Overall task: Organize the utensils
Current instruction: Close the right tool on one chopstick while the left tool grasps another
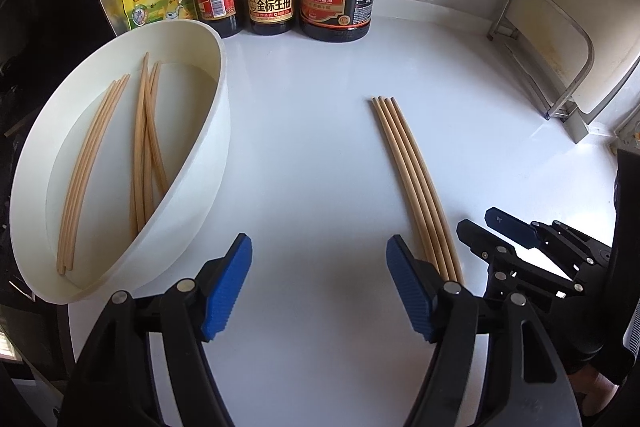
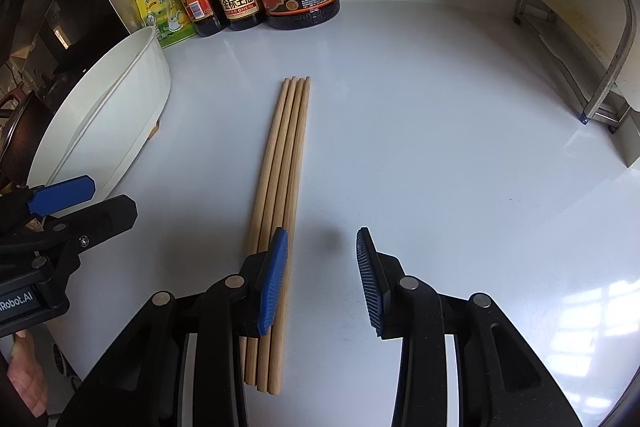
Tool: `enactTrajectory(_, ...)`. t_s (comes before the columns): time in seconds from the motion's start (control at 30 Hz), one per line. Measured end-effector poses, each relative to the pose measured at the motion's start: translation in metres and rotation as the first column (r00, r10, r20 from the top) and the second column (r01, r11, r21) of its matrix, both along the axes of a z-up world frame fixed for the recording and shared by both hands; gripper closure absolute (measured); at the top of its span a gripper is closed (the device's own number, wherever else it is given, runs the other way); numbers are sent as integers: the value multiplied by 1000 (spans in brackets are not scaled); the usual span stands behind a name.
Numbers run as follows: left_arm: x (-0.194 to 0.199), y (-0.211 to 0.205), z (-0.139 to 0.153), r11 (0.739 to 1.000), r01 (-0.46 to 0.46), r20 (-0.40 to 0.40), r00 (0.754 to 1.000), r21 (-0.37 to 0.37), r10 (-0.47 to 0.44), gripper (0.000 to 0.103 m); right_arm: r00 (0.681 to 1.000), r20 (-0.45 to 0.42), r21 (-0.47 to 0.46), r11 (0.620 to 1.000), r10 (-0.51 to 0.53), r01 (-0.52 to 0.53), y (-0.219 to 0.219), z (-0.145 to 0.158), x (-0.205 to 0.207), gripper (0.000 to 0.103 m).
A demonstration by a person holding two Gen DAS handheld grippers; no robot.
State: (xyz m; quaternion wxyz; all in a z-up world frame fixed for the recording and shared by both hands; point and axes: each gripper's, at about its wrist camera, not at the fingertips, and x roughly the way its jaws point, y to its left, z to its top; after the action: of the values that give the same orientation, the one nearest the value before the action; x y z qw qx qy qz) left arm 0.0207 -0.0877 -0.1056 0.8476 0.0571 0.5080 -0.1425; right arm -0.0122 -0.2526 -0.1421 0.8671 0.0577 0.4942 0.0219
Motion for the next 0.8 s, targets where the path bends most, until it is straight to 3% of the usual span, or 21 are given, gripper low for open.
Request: enactTrajectory(0.8,0,-11,-7,1000,-4,-27,1000,5,4,34,998,-9,-90,994,57,-58,11,-9,-1,69)
